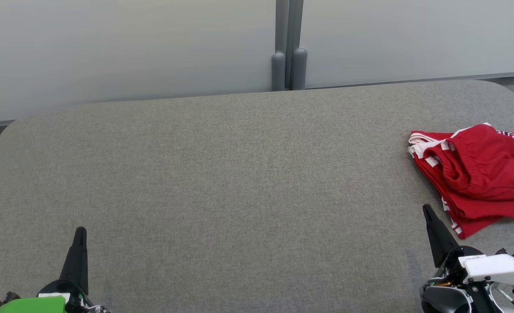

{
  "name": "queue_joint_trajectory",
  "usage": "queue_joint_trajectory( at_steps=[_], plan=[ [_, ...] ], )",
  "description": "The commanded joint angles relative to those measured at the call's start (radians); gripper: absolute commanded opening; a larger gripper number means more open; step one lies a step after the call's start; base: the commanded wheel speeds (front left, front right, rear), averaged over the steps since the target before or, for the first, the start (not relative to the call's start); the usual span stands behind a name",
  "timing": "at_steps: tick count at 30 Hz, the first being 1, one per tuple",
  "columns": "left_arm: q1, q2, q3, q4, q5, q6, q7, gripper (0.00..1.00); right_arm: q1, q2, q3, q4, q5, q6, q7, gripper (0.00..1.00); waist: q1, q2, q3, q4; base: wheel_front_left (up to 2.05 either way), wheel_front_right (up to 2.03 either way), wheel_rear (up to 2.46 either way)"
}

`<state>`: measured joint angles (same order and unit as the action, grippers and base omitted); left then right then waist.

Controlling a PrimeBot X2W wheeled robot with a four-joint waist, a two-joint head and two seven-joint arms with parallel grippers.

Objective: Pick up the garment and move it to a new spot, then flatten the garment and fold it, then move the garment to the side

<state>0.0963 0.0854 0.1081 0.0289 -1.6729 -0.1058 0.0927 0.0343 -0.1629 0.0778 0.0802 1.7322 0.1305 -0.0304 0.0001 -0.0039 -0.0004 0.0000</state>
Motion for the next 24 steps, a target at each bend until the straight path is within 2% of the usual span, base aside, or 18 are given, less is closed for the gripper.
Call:
queue_joint_trajectory(
  at_steps=[1,24],
  plan=[
    [-0.012,0.000,0.005,-0.004,0.003,-0.006,0.002,0.00,0.006,-0.004,0.001,0.001,0.009,0.001,-0.004,0.00,-0.0001,0.0039,0.000,0.000,0.00,0.00,0.00],
    [-0.013,-0.003,0.008,-0.004,0.007,-0.005,0.006,0.00,0.006,-0.007,0.004,0.000,0.012,0.001,-0.006,0.00,-0.0001,0.0039,0.000,0.000,0.00,0.00,0.00]
  ],
)
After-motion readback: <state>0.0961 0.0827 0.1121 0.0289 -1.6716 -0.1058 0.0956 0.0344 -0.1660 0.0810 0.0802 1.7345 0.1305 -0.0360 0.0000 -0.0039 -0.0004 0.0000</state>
